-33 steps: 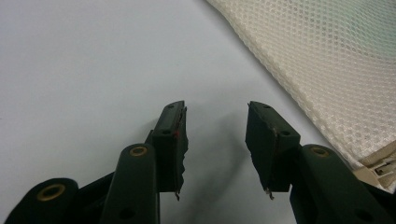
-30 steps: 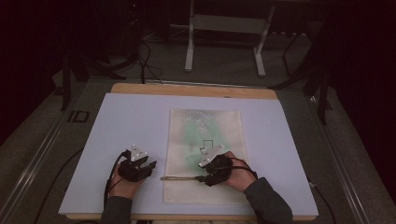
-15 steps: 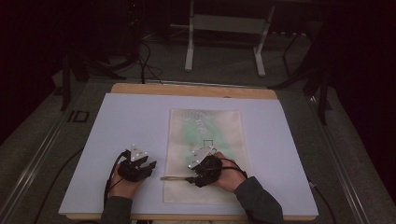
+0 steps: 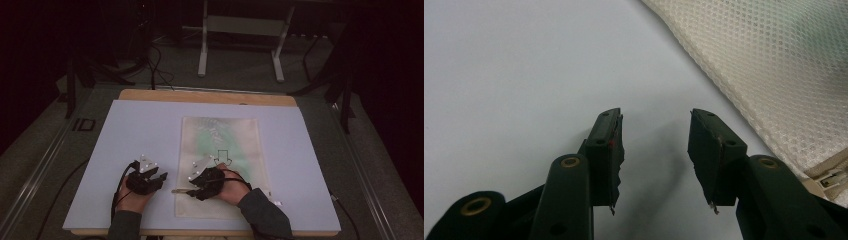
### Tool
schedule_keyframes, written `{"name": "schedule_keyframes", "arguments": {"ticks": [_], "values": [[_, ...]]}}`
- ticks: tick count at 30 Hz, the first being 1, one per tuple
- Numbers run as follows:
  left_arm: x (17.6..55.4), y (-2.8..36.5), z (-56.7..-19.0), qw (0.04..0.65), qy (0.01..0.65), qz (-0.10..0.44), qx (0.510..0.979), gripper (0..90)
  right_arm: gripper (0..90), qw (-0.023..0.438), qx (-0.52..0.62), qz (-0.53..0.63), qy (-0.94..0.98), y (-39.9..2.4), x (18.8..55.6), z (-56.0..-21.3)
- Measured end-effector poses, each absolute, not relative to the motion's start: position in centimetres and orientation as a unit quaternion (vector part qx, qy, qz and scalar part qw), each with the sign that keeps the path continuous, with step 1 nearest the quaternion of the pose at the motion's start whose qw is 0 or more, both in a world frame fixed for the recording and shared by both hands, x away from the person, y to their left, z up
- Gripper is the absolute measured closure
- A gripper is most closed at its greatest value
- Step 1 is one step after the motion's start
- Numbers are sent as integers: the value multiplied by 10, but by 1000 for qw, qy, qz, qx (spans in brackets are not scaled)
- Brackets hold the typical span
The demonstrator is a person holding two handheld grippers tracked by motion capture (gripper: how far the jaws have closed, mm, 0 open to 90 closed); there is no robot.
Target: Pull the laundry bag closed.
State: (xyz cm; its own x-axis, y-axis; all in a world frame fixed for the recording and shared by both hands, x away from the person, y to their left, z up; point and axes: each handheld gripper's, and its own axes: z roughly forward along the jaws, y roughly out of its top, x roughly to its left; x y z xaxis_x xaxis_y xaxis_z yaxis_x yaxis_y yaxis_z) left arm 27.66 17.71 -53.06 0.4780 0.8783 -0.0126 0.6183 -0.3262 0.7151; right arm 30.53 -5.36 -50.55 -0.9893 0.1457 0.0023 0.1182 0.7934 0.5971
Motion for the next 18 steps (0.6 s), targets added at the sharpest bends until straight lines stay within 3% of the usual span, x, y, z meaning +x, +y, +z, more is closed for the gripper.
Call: {"name": "schedule_keyframes", "arguments": {"ticks": [18], "values": [[277,178,-530,338,474,193,790,558,685,16,51,326,944,-23,303,-510]]}}
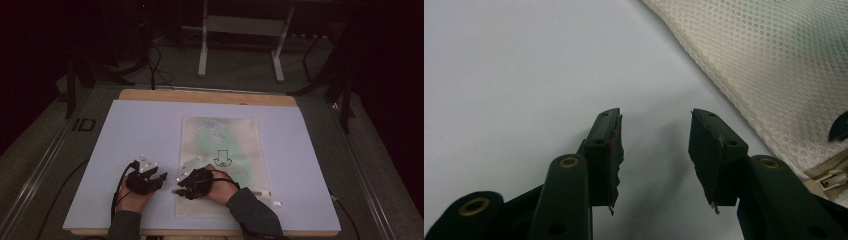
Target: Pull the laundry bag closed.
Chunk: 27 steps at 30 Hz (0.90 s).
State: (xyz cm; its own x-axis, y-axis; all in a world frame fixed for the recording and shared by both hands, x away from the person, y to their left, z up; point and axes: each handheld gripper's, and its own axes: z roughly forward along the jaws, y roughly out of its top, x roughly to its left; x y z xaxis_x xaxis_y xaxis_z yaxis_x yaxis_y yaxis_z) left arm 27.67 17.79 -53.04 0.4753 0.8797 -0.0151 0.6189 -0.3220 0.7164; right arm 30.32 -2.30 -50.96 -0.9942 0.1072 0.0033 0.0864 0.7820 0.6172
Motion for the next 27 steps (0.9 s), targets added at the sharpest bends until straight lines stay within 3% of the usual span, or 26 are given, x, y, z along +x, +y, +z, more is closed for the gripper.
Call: {"name": "schedule_keyframes", "arguments": {"ticks": [27], "values": [[276,181,-529,342,480,195,784,557,811,26,46,304,951,9,304,-519]]}}
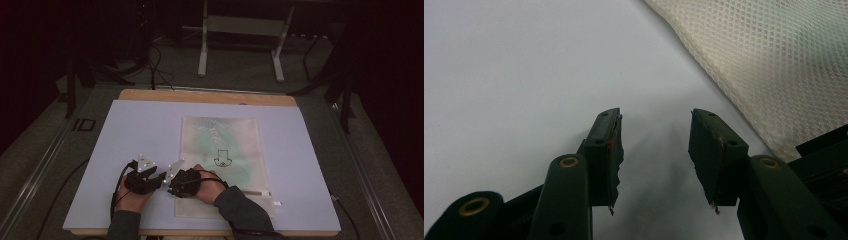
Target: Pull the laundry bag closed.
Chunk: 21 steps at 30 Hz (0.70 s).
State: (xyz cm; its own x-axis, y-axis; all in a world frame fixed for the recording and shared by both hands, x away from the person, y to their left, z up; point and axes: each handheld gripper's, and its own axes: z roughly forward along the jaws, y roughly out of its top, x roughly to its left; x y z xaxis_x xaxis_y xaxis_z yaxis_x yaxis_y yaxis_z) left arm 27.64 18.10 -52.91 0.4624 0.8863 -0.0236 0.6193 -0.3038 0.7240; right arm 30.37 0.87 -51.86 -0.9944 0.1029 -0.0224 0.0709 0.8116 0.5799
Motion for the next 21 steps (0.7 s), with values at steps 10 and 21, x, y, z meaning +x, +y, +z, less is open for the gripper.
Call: {"name": "schedule_keyframes", "arguments": {"ticks": [10,21], "values": [[276,182,-529,342,481,197,783,553,811,23,56,349,935,-10,305,-505],[276,181,-528,347,481,196,781,550,809,13,68,352,933,-30,303,-507]]}}
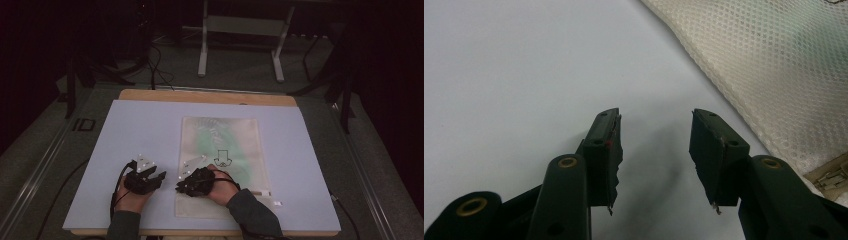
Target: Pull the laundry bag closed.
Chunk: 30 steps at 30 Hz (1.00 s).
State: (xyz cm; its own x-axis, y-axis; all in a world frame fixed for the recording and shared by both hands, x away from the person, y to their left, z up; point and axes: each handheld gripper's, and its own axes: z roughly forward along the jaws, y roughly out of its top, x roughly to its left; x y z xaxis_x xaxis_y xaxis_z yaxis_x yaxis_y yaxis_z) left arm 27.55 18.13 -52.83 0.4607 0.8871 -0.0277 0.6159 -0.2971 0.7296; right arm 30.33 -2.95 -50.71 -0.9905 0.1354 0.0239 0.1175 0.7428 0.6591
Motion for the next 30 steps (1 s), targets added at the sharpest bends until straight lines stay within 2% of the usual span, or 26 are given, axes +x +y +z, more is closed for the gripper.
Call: {"name": "schedule_keyframes", "arguments": {"ticks": [10,14,17,27,30], "values": [[275,180,-527,350,479,186,783,551,772,-10,81,348,934,-38,306,-519],[273,178,-526,354,474,181,785,566,809,-11,84,348,934,-37,306,-521],[271,174,-526,362,466,174,789,612,813,-11,85,348,934,-37,305,-523],[267,163,-523,373,435,143,807,881,815,3,80,341,937,-37,301,-525],[266,160,-523,373,427,139,812,887,815,5,79,342,936,-37,300,-525]]}}
